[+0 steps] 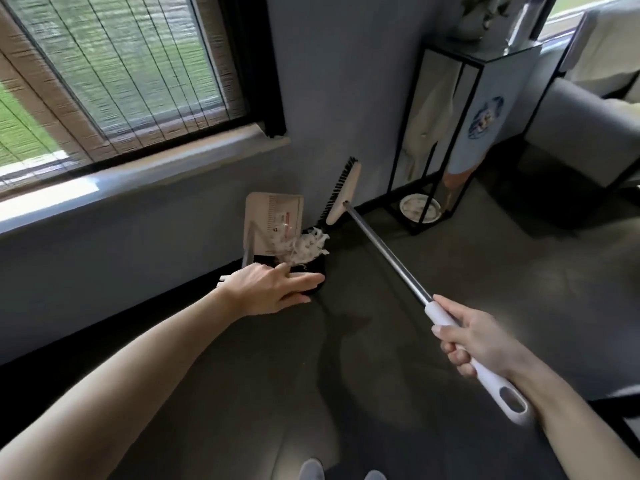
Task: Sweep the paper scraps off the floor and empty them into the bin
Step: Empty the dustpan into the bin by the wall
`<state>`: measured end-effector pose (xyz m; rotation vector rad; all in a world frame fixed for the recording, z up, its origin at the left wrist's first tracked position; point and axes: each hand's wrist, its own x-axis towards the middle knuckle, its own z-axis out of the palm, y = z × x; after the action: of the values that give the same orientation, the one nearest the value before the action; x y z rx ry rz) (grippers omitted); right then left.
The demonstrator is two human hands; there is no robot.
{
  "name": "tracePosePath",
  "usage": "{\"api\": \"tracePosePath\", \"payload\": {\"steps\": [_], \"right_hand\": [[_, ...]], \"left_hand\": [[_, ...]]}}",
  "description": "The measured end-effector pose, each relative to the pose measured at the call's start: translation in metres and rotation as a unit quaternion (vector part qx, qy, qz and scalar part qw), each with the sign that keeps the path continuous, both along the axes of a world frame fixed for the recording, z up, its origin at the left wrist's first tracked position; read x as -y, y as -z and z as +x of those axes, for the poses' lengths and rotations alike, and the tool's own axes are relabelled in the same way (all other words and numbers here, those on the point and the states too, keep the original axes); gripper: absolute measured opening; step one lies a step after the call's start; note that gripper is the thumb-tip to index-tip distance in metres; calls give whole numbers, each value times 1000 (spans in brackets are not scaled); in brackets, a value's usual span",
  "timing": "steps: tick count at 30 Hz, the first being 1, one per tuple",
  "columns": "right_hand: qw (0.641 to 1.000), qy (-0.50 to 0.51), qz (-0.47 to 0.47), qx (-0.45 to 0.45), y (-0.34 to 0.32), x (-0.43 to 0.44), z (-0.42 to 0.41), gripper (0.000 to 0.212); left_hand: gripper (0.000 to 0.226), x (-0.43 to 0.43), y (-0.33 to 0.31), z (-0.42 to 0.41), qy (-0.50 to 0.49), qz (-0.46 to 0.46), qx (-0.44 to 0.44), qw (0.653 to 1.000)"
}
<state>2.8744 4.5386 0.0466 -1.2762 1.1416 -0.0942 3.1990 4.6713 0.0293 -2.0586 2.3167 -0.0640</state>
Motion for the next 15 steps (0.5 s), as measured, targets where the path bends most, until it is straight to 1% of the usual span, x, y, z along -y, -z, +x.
{"api": "tracePosePath", "payload": {"steps": [1, 3, 4, 6, 7, 8, 9, 10, 12, 13, 15], "right_hand": [[1000, 1, 1, -2, 2, -1, 2, 65], [1000, 5, 3, -6, 6, -2, 6, 65], [1000, 9, 5, -6, 8, -2, 7, 65], [1000, 19, 13, -3, 10, -3, 7, 65], [1000, 21, 16, -2, 11, -3, 6, 65], [1000, 22, 17, -3, 12, -3, 5, 65], [1000, 23, 18, -3, 12, -4, 4, 64], [1000, 25, 19, -3, 13, -4, 3, 64], [999, 27, 19, -3, 15, -6, 2, 64], [999, 28, 19, -4, 17, -8, 2, 64], [999, 31, 22, -2, 19, -10, 0, 64]], "left_hand": [[56, 3, 1, 1, 1, 37, -24, 999], [49, 10, 2, 0, -27, 120, -103, 987], [55, 16, 0, -1, -60, 147, -153, 975], [80, 26, -2, -6, -145, 192, -239, 941], [88, 30, -1, -9, -179, 215, -262, 924], [92, 33, 0, -14, -195, 234, -265, 915], [92, 36, 3, -19, -187, 243, -244, 920], [91, 38, 6, -24, -163, 239, -200, 936], [87, 42, 11, -34, -111, 198, -97, 969], [85, 43, 14, -36, -97, 179, -53, 978], [81, 42, 17, -39, -81, 161, 11, 984]]}}
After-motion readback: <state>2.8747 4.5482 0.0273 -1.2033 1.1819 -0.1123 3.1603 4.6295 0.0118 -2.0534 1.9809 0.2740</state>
